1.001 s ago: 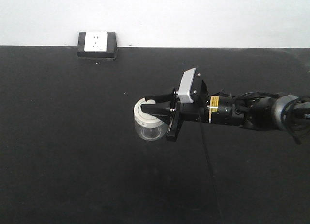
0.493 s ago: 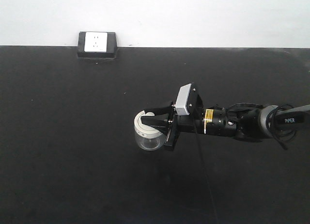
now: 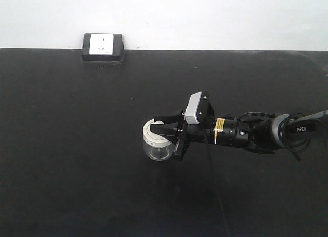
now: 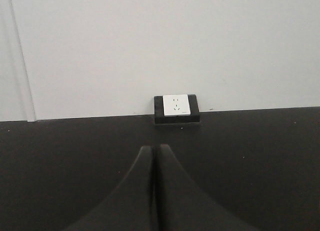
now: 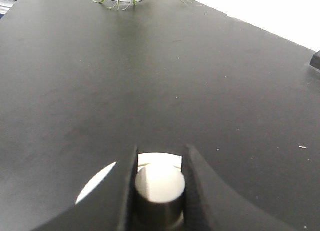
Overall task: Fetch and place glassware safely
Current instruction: 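Extend the right arm forward and lower the jar onto the bench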
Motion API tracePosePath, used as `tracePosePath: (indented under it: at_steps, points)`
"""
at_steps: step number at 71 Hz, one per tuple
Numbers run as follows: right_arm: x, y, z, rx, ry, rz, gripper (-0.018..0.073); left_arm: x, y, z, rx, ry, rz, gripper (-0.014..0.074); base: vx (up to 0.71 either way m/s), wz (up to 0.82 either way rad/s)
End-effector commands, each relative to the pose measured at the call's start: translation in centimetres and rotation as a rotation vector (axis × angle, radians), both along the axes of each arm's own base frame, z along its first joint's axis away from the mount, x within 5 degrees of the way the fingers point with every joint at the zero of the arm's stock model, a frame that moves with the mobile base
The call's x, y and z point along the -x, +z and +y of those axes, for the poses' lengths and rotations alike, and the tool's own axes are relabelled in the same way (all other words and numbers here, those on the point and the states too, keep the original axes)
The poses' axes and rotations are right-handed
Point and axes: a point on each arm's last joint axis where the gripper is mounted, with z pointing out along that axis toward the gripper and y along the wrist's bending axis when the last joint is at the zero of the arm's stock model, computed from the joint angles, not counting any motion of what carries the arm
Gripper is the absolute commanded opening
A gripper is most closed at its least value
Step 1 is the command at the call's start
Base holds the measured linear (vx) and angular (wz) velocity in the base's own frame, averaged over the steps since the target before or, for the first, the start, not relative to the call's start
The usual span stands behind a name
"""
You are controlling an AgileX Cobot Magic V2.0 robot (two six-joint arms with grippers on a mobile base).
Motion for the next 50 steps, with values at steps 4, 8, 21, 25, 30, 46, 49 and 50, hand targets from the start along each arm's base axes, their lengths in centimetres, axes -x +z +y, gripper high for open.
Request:
tracePosePath:
  at_steps: [4,8,21,25,30,46,49,50]
  points:
    - [-0.51,3.83,-0.02,-0.121,-0.005,-0.102,0.0019,0.02,1.42,-0.09,0.016,-0.011,-0.083,-0.0007,0.00,0.00]
    - [-0.52,3.80,-0.03,-0.118,-0.007,-0.102,0.0040,0.02,1.42,-0.09,0.016,-0.011,-0.083,-0.0007,0.00,0.00]
    - [-0.60,3.70,-0.06,-0.108,-0.016,-0.095,0.0198,0.02,1.42,-0.09,0.016,-0.011,-0.083,-0.0007,0.00,0.00]
    - [-0.62,3.66,-0.07,-0.104,-0.019,-0.094,0.0271,0.02,1.42,-0.09,0.016,-0.011,-0.083,-0.0007,0.00,0.00]
    - [-0.67,3.64,-0.09,-0.102,-0.024,-0.092,0.0383,0.02,1.42,-0.09,0.016,-0.011,-0.083,-0.0007,0.00,0.00]
    - [-0.86,3.81,-0.15,-0.122,-0.048,-0.090,0.0616,0.02,1.42,-0.09,0.016,-0.011,-0.083,-0.0007,0.00,0.00]
    - [-0.88,3.94,-0.17,-0.128,-0.052,-0.092,0.0640,0.02,1.42,-0.09,0.016,-0.011,-0.083,-0.0007,0.00,0.00]
    - [-0.87,3.99,-0.17,-0.129,-0.051,-0.093,0.0645,0.02,1.42,-0.09,0.016,-0.011,-0.083,-0.0007,0.00,0.00]
